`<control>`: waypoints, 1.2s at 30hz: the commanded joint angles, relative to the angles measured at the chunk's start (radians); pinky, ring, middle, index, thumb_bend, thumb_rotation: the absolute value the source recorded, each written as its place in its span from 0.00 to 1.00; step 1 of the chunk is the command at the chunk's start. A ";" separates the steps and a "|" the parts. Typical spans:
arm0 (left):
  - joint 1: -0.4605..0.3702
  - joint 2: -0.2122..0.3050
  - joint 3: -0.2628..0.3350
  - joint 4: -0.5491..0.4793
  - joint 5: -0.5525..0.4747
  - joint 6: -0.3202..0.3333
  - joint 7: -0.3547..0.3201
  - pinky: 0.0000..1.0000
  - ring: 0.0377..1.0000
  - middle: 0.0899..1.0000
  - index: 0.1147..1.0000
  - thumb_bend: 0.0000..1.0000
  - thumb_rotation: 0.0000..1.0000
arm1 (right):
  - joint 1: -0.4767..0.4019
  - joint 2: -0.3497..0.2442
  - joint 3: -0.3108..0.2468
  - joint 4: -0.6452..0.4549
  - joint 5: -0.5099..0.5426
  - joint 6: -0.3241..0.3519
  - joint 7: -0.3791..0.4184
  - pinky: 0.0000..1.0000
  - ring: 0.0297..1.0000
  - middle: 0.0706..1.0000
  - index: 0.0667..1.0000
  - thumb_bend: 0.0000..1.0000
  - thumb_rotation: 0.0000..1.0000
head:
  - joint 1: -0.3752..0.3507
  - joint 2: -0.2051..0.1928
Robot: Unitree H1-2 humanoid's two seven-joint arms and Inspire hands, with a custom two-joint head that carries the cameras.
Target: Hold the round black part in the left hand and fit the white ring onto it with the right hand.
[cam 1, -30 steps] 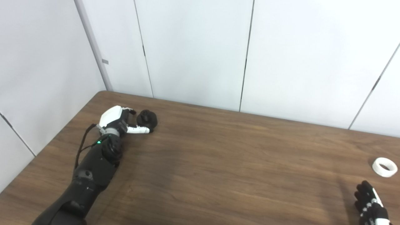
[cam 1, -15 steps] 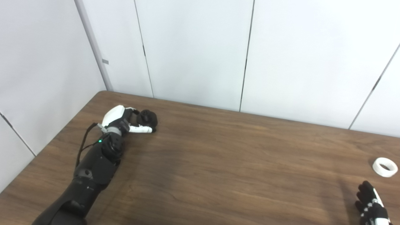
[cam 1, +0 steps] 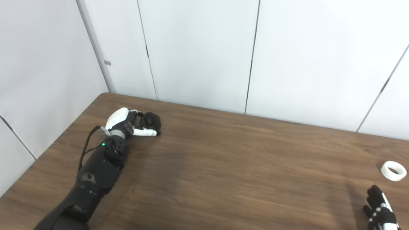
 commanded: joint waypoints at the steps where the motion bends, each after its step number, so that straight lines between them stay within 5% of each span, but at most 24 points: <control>1: -0.040 0.013 0.003 -0.034 -0.001 -0.010 0.008 1.00 1.00 0.93 0.77 0.97 0.37 | 0.052 0.003 0.005 -0.007 0.005 -0.011 -0.005 1.00 0.99 0.97 0.96 0.60 1.00 | 0.001 0.000; 11: -0.039 0.012 0.009 -0.030 -0.003 -0.012 0.017 1.00 1.00 0.93 0.74 0.94 0.34 | 0.054 0.000 0.005 -0.013 0.005 -0.006 -0.004 1.00 1.00 0.97 0.97 0.60 1.00 | 0.001 0.003; 16: -0.034 0.008 0.020 -0.022 -0.018 -0.047 0.037 1.00 0.97 0.88 0.61 0.87 0.26 | 0.053 0.000 0.005 -0.015 0.001 -0.001 -0.006 1.00 1.00 0.97 0.96 0.61 1.00 | 0.002 0.002; 17: -0.034 0.006 0.022 -0.017 -0.021 -0.057 0.046 1.00 0.96 0.86 0.56 0.85 0.22 | 0.053 0.000 0.005 -0.016 -0.001 0.000 -0.007 1.00 1.00 0.97 0.96 0.61 1.00 | 0.002 0.001; 19: -0.033 0.003 0.025 -0.010 -0.024 -0.072 0.062 1.00 0.94 0.84 0.46 0.61 0.11 | 0.053 0.000 0.005 -0.016 -0.001 -0.001 -0.008 1.00 1.00 0.97 0.96 0.61 1.00 | 0.002 0.001; 21: -0.034 -0.001 0.028 0.000 -0.025 -0.088 0.080 1.00 0.93 0.82 0.43 0.54 0.07 | 0.053 0.001 0.005 -0.017 -0.002 -0.001 -0.008 1.00 1.00 0.97 0.96 0.61 1.00 | 0.003 0.001; 36: -0.028 -0.006 0.018 0.001 -0.014 -0.106 0.094 1.00 0.93 0.77 0.42 0.52 0.05 | 0.051 -0.003 0.004 -0.010 -0.002 -0.012 -0.008 1.00 1.00 0.97 0.97 0.60 1.00 | 0.004 0.005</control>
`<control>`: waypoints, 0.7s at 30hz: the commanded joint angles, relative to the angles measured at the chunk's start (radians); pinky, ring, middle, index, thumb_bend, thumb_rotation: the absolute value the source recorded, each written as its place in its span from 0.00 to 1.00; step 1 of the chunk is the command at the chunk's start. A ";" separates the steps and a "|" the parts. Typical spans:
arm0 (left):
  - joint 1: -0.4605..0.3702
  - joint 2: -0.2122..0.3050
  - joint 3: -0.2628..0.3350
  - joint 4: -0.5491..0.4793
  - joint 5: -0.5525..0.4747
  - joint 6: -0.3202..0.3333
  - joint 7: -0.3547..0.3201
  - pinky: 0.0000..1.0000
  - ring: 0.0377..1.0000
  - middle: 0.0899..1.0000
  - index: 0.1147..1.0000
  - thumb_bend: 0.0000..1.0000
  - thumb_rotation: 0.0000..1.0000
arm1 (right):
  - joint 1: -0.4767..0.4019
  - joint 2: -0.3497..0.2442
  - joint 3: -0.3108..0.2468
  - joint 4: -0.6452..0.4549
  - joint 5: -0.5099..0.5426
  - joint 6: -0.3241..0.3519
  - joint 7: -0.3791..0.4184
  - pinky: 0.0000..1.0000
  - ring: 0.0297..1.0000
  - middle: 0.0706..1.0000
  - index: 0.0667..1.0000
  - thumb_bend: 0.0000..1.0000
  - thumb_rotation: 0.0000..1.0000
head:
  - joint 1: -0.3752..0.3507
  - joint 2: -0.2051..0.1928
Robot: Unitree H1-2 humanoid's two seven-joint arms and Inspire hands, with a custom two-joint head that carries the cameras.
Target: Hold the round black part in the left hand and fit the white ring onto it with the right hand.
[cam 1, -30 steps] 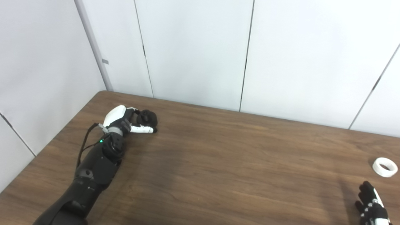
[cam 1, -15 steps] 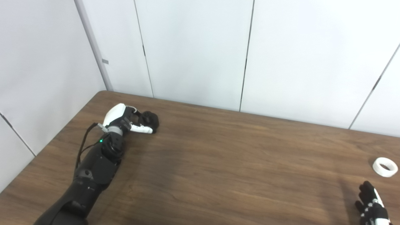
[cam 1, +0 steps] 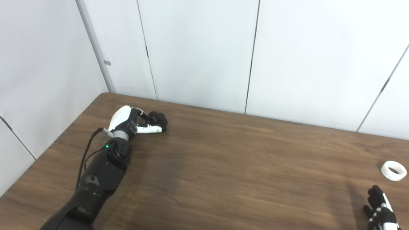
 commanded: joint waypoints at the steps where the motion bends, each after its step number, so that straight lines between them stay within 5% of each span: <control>1: -0.028 0.023 0.000 -0.029 0.012 -0.019 0.017 1.00 0.93 0.77 0.42 0.52 0.05 | 0.049 -0.003 0.003 -0.005 0.000 -0.012 -0.005 1.00 1.00 0.97 0.97 0.60 1.00 | -0.001 0.001; 8: 0.006 0.030 -0.004 -0.088 0.015 -0.052 0.017 1.00 0.93 0.77 0.42 0.52 0.05 | 0.044 0.001 0.007 -0.008 -0.005 -0.006 -0.008 1.00 0.99 0.97 0.97 0.62 1.00 | -0.011 0.005; 21: 0.132 0.032 -0.064 -0.448 0.114 0.028 -0.097 1.00 0.91 0.77 0.42 0.52 0.05 | 0.042 0.011 0.023 -0.025 -0.033 0.013 -0.028 1.00 0.99 0.96 0.96 0.60 1.00 | -0.048 0.023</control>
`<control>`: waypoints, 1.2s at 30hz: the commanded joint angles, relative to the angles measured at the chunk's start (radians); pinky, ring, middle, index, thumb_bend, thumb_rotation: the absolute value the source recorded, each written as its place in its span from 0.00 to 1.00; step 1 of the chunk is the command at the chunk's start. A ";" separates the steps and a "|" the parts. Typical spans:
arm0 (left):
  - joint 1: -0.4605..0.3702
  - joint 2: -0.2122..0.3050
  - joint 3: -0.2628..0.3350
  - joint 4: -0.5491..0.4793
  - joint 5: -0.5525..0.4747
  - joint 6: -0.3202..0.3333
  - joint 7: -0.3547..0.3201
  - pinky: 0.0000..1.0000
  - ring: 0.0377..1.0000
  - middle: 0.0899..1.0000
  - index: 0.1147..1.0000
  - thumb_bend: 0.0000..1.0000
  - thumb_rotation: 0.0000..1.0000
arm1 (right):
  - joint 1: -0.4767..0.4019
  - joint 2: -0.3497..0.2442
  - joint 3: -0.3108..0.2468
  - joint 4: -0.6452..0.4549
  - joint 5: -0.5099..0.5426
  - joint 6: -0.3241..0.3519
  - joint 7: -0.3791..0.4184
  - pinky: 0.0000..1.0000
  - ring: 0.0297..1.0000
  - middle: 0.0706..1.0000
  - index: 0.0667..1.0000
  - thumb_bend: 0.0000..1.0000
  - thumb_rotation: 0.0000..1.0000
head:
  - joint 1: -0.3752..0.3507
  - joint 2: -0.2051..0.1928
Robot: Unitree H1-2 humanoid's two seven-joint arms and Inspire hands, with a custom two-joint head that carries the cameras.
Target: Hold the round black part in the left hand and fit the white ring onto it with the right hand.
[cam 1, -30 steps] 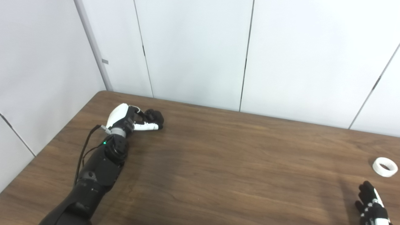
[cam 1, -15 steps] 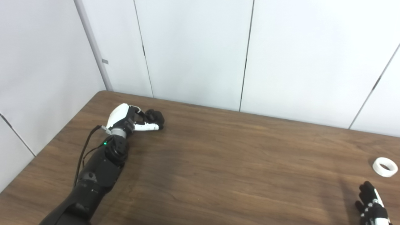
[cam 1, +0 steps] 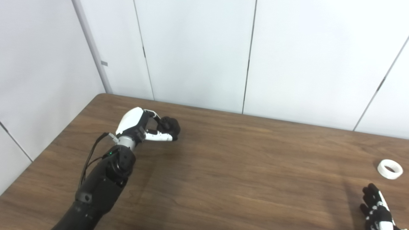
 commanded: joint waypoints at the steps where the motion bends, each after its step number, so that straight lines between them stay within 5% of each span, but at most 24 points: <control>1: -0.007 0.031 -0.011 -0.068 0.042 -0.016 -0.005 1.00 0.90 0.76 0.42 0.52 0.05 | 0.043 0.010 0.010 -0.022 -0.013 0.011 -0.010 1.00 0.99 0.96 0.96 0.58 1.00 | -0.002 0.002; 9: 0.091 -0.031 -0.038 -0.278 0.118 0.016 -0.031 1.00 0.89 0.76 0.42 0.52 0.05 | 0.040 0.017 0.032 -0.033 -0.032 0.016 -0.026 1.00 1.00 0.97 0.97 0.46 1.00 | -0.048 0.017; 15: 0.151 -0.059 -0.090 -0.380 0.171 -0.038 -0.062 1.00 0.89 0.76 0.42 0.52 0.05 | 0.032 0.023 0.043 -0.028 -0.041 0.010 -0.037 1.00 0.98 0.96 0.96 0.42 1.00 | -0.103 0.032; 26: 0.233 -0.108 -0.217 -0.475 0.333 -0.157 -0.100 1.00 0.88 0.75 0.42 0.52 0.05 | 0.031 0.025 0.073 -0.032 -0.069 -0.007 -0.057 1.00 0.98 0.95 0.95 0.47 1.00 | -0.185 0.081; 36: 0.309 -0.175 -0.280 -0.493 0.424 -0.237 -0.120 1.00 0.87 0.74 0.42 0.52 0.06 | 0.052 0.025 0.070 -0.108 -0.085 0.073 -0.068 1.00 0.97 0.94 0.94 0.51 1.00 | -0.231 0.133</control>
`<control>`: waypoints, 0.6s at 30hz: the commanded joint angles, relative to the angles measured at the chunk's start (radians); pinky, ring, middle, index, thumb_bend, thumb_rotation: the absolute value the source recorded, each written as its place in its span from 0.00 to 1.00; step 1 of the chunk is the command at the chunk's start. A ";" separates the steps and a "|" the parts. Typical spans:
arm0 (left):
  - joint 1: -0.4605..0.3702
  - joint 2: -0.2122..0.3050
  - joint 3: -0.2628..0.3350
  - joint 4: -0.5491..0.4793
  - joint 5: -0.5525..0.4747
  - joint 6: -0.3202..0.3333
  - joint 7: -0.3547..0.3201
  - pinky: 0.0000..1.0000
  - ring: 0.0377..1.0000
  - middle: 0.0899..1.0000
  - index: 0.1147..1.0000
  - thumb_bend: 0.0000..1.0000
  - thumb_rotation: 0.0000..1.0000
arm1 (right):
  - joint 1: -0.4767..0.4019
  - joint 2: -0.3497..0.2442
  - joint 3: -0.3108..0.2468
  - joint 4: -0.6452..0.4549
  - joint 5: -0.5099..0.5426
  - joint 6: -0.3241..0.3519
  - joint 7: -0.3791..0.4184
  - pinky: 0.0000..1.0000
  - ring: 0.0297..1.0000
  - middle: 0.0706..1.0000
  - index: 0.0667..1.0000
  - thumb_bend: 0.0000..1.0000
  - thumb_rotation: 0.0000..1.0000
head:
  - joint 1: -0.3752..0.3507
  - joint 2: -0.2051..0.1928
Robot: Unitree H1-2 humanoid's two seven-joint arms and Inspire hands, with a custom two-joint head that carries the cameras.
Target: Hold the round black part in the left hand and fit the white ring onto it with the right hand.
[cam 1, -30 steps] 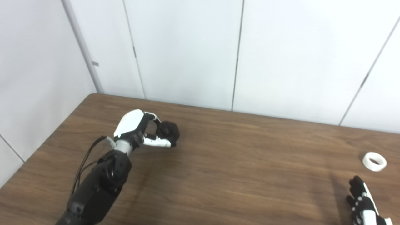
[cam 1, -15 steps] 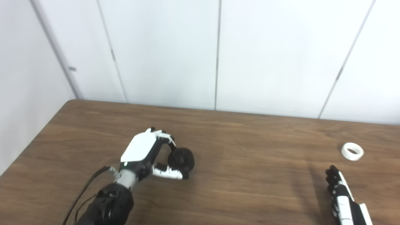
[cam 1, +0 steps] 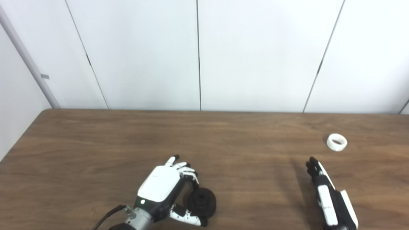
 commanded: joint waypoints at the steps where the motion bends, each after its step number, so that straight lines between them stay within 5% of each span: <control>1: -0.009 -0.003 -0.002 -0.033 0.031 -0.037 0.021 1.00 0.87 0.74 0.42 0.52 0.06 | 0.054 0.014 0.004 -0.050 0.001 0.000 -0.001 1.00 0.97 0.94 0.94 0.52 1.00 | -0.008 0.011; 18: 0.082 -0.048 -0.046 -0.009 0.114 -0.132 0.040 1.00 0.86 0.74 0.42 0.52 0.06 | 0.049 0.020 0.018 -0.134 -0.045 0.080 -0.010 1.00 0.95 0.92 0.93 0.55 1.00 | -0.067 0.090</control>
